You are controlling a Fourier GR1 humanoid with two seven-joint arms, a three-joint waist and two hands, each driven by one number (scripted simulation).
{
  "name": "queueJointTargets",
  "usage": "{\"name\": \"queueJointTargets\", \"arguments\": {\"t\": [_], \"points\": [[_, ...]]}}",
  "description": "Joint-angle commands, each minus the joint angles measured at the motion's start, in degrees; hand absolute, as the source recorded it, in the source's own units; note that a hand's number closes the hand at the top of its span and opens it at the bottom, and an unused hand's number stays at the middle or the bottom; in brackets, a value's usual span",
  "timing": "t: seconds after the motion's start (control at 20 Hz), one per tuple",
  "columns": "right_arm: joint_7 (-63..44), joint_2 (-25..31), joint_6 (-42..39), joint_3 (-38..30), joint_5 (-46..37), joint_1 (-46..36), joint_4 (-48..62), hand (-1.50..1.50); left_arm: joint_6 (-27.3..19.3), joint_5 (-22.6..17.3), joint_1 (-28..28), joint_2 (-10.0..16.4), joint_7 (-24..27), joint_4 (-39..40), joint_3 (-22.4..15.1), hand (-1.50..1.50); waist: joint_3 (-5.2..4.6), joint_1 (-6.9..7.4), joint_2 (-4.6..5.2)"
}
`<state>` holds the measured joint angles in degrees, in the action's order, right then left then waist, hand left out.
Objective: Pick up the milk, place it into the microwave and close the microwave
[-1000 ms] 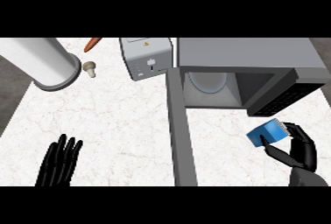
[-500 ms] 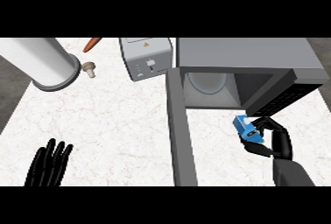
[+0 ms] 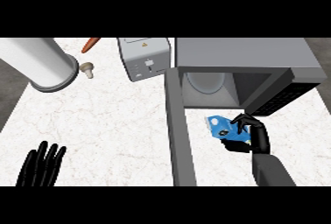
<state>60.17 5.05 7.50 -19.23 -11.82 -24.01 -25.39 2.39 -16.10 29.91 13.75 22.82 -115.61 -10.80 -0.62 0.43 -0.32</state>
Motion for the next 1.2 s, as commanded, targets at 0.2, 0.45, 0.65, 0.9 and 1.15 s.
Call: {"name": "queueJointTargets", "arguments": {"t": [0.2, 0.45, 0.65, 0.9, 1.15], "points": [[-1.7, -4.9, -1.0, 6.1, 3.4, 1.8, -8.8, 1.5, 1.3, -2.0, 1.9, 0.1, -2.3, -2.6, 1.6, -1.5, 0.62, -0.12, 0.14], [-8.7, -5.0, 9.2, 15.6, 8.8, 2.0, -16.2, 1.5, 3.6, -3.2, -1.5, 0.4, -1.2, 3.0, 5.6, -1.5, 0.61, -0.17, 0.19], [-17.0, -5.0, 15.6, 21.6, 9.8, 2.6, -24.0, 1.5, 3.7, -2.1, -1.6, 0.0, -1.3, 2.4, 6.0, -1.5, 0.61, -0.2, 0.16], [-22.4, -4.7, 16.2, 18.7, 5.8, 1.0, -26.3, 1.5, 6.6, -0.9, -0.7, -2.1, 2.6, 7.0, 6.3, -1.5, 0.61, -0.15, 0.25], [-29.4, -0.7, 15.7, 16.9, 4.4, -7.5, -20.4, 1.5, 6.3, -2.2, -3.1, -2.6, -0.3, 6.3, 7.3, -1.5, 0.62, 0.05, 0.35]]}}
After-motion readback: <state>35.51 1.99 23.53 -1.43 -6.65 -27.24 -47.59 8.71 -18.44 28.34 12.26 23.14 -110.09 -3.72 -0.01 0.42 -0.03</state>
